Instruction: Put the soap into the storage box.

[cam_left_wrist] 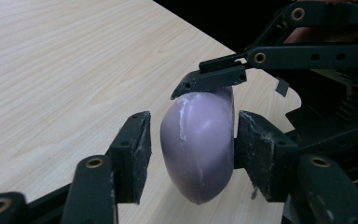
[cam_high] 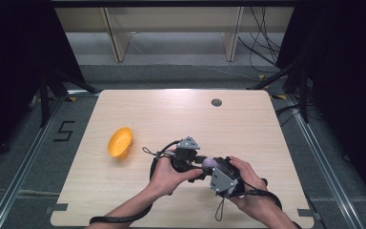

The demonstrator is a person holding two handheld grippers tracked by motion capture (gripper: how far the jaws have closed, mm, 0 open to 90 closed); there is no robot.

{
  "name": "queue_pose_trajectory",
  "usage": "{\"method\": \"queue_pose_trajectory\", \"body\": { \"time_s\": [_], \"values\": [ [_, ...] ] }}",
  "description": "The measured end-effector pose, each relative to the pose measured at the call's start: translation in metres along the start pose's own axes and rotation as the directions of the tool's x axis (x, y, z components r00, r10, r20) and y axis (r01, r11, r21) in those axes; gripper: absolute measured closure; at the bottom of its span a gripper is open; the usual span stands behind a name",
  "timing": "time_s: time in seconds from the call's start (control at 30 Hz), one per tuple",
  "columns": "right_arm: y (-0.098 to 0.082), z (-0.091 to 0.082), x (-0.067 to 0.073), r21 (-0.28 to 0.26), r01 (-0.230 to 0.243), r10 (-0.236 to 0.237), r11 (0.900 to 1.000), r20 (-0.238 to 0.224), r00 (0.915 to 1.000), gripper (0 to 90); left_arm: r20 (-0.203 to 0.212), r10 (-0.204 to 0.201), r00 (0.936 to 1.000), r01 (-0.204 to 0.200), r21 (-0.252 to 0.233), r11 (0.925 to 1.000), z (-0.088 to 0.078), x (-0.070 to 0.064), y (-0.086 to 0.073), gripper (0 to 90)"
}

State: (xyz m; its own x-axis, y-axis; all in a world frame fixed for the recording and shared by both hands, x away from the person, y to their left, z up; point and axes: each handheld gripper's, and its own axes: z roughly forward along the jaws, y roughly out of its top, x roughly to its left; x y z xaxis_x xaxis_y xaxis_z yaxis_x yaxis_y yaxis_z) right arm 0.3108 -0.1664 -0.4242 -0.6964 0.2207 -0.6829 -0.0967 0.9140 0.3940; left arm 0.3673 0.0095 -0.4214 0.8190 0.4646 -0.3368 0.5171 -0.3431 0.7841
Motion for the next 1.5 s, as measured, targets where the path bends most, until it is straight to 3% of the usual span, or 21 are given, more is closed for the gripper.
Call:
{"method": "queue_pose_trajectory", "body": {
  "time_s": [0.13,0.33,0.37,0.4,0.47,0.67,0.77,0.8,0.83,0.87,0.93,0.97,1.03,1.07,1.17,1.23,1.27,1.3,1.5],
  "values": [
    [0.001,0.0,0.0,-0.004,0.007,-0.007,1.0,0.004,1.0,50.5,0.016,-0.02,0.9997,0.02,0.003,0.9998,0.002,0.001,-0.001,48.8],
    [0.003,-0.001,0.002,-0.004,0.006,-0.006,1.0,0.003,1.0,50.5,0.033,-0.012,0.9994,0.012,0.013,0.9998,0.003,0.001,0.0,51.8],
    [0.003,-0.001,0.002,-0.005,0.007,-0.007,1.0,0.002,1.0,50.5,0.037,-0.017,0.9992,0.016,0.012,0.9998,0.003,0.001,0.0,52.0],
    [0.003,0.0,-0.001,-0.023,0.048,-0.048,0.999,-0.003,0.9988,50.5,0.046,-0.032,0.9984,0.032,0.003,0.9995,0.002,0.001,-0.001,53.0],
    [0.003,-0.001,0.0,-0.017,0.036,-0.036,0.999,-0.002,0.9994,50.5,0.061,-0.042,0.9973,0.042,-0.002,0.9991,0.001,0.002,-0.001,56.9],
    [0.003,0.0,0.0,-0.033,0.04,-0.04,0.999,0.004,0.9992,50.6,0.042,-0.026,0.9988,0.027,-0.014,0.9995,-0.003,-0.001,0.0,58.7],
    [0.004,-0.001,-0.001,-0.037,0.036,-0.036,0.999,0.004,0.9993,50.5,0.034,0.002,0.9994,-0.002,-0.019,0.9998,-0.005,-0.003,0.001,58.8],
    [0.004,-0.001,-0.001,-0.042,0.033,-0.032,0.999,0.02,0.9993,50.5,0.025,0.001,0.9997,-0.001,-0.022,0.9998,-0.005,-0.004,0.001,58.8],
    [0.004,-0.002,0.001,-0.032,0.0,0.001,0.999,0.02,0.9998,50.0,0.028,0.011,0.9995,-0.01,-0.02,0.9997,-0.006,-0.004,0.001,58.9],
    [0.004,-0.003,0.001,-0.03,-0.023,0.024,0.999,0.014,0.9996,47.4,0.017,0.007,0.9998,-0.007,-0.025,0.9997,-0.006,-0.005,0.001,58.9],
    [0.004,-0.002,-0.001,-0.032,-0.026,0.027,0.999,0.02,0.9995,39.1,0.012,0.016,0.9998,-0.016,-0.027,0.9995,-0.006,-0.006,0.001,58.9],
    [0.003,-0.002,-0.003,-0.032,-0.005,0.006,0.999,0.026,0.9996,36.1,0.008,0.022,0.9997,-0.021,-0.03,0.9993,-0.006,-0.006,0.0,58.9],
    [0.002,-0.003,-0.001,-0.014,-0.057,0.057,0.998,0.029,0.9979,31.8,0.011,0.026,0.9996,-0.026,-0.035,0.9991,-0.006,-0.005,0.0,58.9],
    [0.002,-0.002,-0.003,-0.028,-0.021,0.022,0.999,0.027,0.9994,31.2,0.004,0.021,0.9998,-0.021,-0.036,0.9991,-0.006,-0.006,0.0,58.9],
    [0.0,-0.002,-0.003,-0.026,0.0,0.001,1.0,0.043,0.9991,30.4,-0.006,0.025,0.9997,-0.025,-0.043,0.9988,-0.005,-0.005,0.0,58.9],
    [0.0,-0.004,-0.003,-0.027,0.001,0.0,1.0,0.048,0.9988,30.4,-0.013,0.03,0.9995,-0.03,-0.045,0.9985,-0.006,-0.005,0.0,58.9],
    [0.0,-0.005,-0.001,-0.017,-0.042,0.043,0.999,0.034,0.9985,30.4,-0.03,0.032,0.9991,-0.033,-0.044,0.9985,-0.007,-0.006,0.001,58.9],
    [0.0,-0.006,-0.002,-0.02,-0.039,0.04,0.999,0.04,0.9984,30.5,-0.034,0.046,0.9983,-0.048,-0.043,0.9979,-0.008,-0.005,0.001,58.9],
    [-0.002,-0.008,-0.002,-0.019,-0.026,0.027,0.999,0.049,0.9985,29.7,-0.05,0.047,0.9976,-0.05,-0.043,0.9978,-0.01,-0.002,0.0,58.9]
  ]
}}
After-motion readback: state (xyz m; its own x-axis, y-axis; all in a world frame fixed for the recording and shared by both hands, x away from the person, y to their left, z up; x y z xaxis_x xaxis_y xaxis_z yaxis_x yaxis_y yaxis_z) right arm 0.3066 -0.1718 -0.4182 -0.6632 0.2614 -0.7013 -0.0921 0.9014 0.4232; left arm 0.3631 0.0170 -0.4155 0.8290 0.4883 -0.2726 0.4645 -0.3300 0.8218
